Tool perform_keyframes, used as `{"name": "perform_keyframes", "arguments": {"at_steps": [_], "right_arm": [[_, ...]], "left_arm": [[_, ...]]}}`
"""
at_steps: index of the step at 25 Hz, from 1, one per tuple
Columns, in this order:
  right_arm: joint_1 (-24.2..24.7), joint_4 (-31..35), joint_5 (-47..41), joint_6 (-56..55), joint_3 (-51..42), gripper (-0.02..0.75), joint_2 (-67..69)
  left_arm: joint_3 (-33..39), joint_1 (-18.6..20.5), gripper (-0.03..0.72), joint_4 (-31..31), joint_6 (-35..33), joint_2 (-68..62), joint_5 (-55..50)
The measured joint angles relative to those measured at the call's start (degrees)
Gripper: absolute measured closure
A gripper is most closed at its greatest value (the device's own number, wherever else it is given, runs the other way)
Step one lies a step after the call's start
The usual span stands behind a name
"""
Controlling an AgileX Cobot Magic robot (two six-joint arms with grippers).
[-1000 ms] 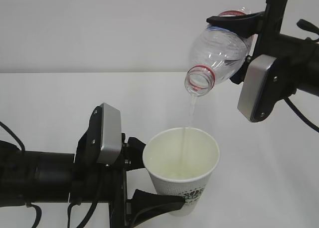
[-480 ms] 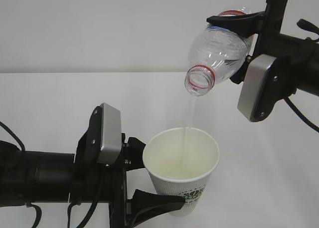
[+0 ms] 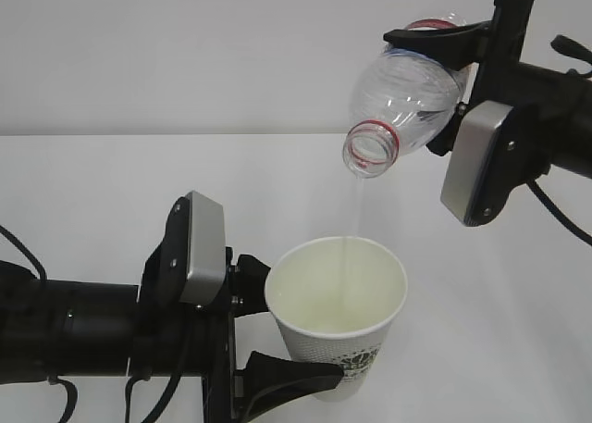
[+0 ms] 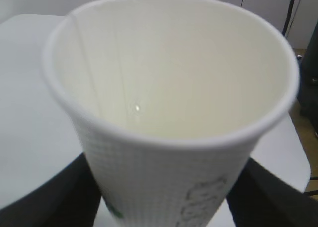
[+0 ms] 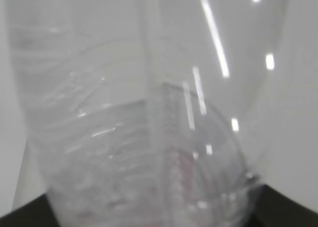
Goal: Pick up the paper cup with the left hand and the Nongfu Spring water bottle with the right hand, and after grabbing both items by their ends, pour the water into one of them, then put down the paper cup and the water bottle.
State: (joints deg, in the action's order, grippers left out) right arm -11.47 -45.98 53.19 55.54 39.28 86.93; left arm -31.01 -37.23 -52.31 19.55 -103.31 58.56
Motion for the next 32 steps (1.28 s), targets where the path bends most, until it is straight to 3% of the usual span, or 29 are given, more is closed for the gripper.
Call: {"name": "perform_keyframes", "arguments": {"at_steps": [32], "right_arm": [[0.0,0.12,0.69,0.53,0.0,0.325,0.0]], "left_arm": [[0.0,0.0,0.153,0.0,0.0,0.0,0.0]]}}
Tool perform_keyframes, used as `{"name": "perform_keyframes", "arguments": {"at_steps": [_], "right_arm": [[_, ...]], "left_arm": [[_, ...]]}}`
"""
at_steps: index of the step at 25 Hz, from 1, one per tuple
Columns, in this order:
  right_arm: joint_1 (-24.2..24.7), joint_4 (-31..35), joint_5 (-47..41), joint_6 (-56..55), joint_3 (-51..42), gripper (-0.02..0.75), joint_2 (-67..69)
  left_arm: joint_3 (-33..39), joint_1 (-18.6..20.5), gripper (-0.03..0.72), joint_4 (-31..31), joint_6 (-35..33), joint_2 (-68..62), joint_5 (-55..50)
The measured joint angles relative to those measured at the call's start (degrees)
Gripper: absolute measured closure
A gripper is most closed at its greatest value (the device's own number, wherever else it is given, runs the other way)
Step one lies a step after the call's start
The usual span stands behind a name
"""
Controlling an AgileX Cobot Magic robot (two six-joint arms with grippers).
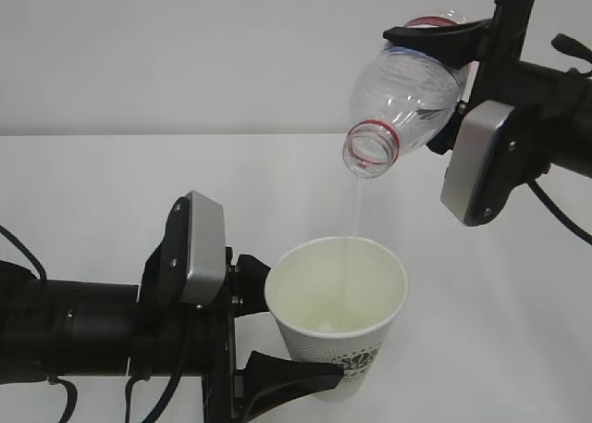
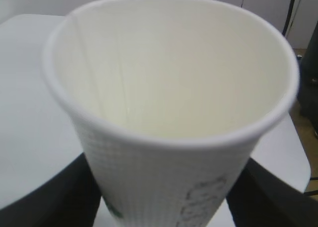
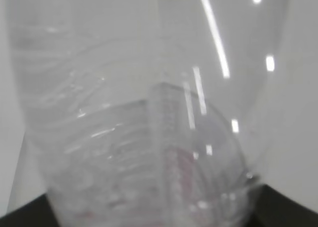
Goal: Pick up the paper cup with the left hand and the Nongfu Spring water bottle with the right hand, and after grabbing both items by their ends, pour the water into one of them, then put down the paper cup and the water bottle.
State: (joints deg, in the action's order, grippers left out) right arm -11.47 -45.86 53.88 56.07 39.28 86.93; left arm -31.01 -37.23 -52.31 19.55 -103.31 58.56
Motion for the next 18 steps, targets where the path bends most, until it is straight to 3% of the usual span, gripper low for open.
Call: {"name": "perform_keyframes", "arguments": {"at_steps": [18], "right_arm": [[0.0,0.0,0.14,0.12,0.0,0.325,0.0]], "left_arm": [[0.0,0.0,0.153,0.14,0.0,0.0,0.0]]}}
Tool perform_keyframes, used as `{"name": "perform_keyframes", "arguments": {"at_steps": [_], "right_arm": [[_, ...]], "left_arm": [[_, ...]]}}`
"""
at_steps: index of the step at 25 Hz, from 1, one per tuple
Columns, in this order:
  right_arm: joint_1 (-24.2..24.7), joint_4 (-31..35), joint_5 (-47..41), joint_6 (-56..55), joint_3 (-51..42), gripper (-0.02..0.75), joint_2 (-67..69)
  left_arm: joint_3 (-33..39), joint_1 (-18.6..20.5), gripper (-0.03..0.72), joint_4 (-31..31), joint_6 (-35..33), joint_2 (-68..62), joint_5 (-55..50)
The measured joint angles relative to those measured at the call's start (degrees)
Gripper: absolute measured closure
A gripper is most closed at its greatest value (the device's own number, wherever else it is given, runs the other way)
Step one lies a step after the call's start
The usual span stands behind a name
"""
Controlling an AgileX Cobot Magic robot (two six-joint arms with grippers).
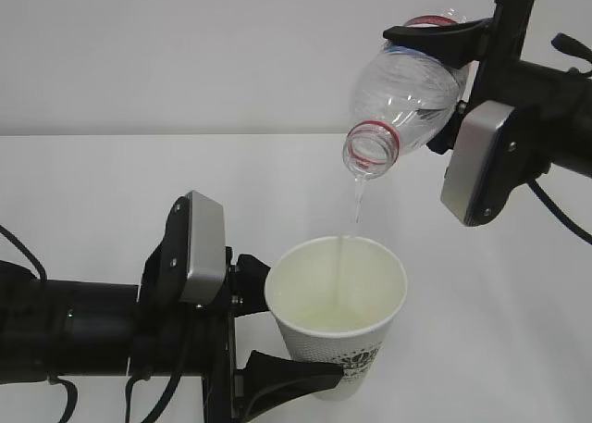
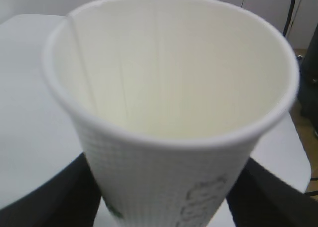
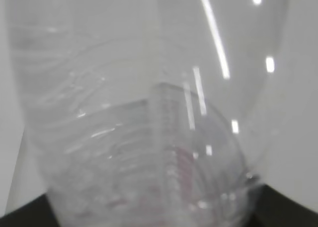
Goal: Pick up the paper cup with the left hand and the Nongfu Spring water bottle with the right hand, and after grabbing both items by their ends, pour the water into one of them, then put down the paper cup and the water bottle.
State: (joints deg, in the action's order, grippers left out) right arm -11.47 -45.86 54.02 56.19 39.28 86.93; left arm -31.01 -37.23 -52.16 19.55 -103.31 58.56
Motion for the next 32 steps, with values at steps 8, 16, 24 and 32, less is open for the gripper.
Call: {"name": "perform_keyframes", "arguments": {"at_steps": [8,16,24,32], "right_arm": [[0.0,0.0,0.04,0.0,0.0,0.325,0.0],[0.0,0.0,0.04,0.09,0.09,0.325,0.0],[0.0,0.0,0.04,0.09,0.09,0.325,0.0],[0.0,0.0,0.04,0.23,0.09,0.325,0.0]], "left_arm": [[0.0,0.0,0.153,-0.01,0.0,0.0,0.0],[0.0,0.0,0.153,-0.01,0.0,0.0,0.0],[0.0,0.0,0.153,-0.01,0.0,0.0,0.0],[0.0,0.0,0.153,-0.01,0.0,0.0,0.0]]}}
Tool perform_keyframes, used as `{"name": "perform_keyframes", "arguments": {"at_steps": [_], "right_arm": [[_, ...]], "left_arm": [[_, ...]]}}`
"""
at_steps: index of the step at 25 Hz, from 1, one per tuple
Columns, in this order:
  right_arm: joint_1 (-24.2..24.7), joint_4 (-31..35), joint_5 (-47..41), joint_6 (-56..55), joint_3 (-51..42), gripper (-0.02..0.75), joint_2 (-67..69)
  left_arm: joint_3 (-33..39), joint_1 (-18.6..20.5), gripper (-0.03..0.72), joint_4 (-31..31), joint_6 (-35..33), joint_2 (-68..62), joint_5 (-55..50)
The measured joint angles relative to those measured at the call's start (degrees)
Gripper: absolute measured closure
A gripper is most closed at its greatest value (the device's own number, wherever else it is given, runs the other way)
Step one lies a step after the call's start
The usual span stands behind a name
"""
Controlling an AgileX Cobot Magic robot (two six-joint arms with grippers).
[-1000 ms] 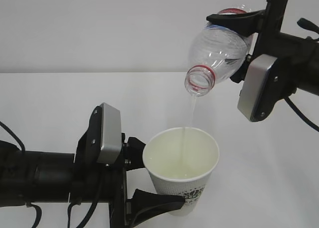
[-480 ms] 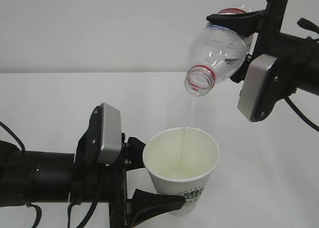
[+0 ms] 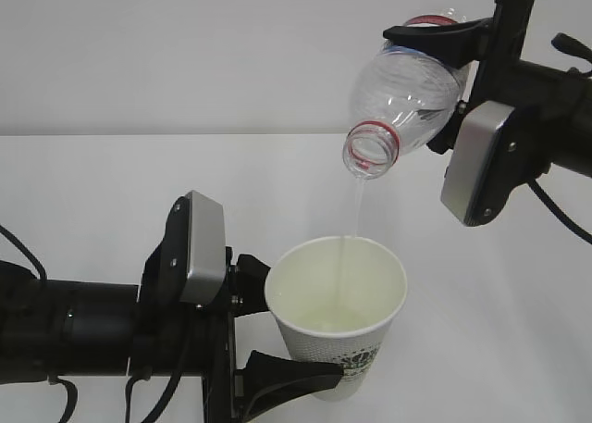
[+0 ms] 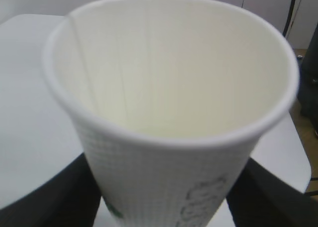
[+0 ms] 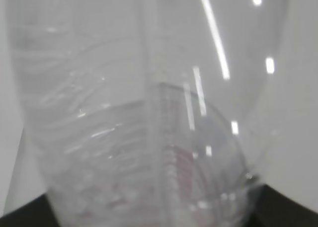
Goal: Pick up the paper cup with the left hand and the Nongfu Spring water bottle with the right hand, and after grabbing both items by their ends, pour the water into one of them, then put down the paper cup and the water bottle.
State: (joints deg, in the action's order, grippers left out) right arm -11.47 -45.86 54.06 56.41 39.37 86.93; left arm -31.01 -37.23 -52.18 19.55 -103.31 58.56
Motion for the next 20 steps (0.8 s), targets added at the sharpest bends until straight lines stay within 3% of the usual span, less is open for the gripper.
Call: {"name": "perform_keyframes", "arguments": {"at_steps": [20], "right_arm": [[0.0,0.0,0.0,1.27,0.0,0.325,0.0]], "left_arm": [[0.0,0.0,0.153,0.0,0.0,0.0,0.0]]}}
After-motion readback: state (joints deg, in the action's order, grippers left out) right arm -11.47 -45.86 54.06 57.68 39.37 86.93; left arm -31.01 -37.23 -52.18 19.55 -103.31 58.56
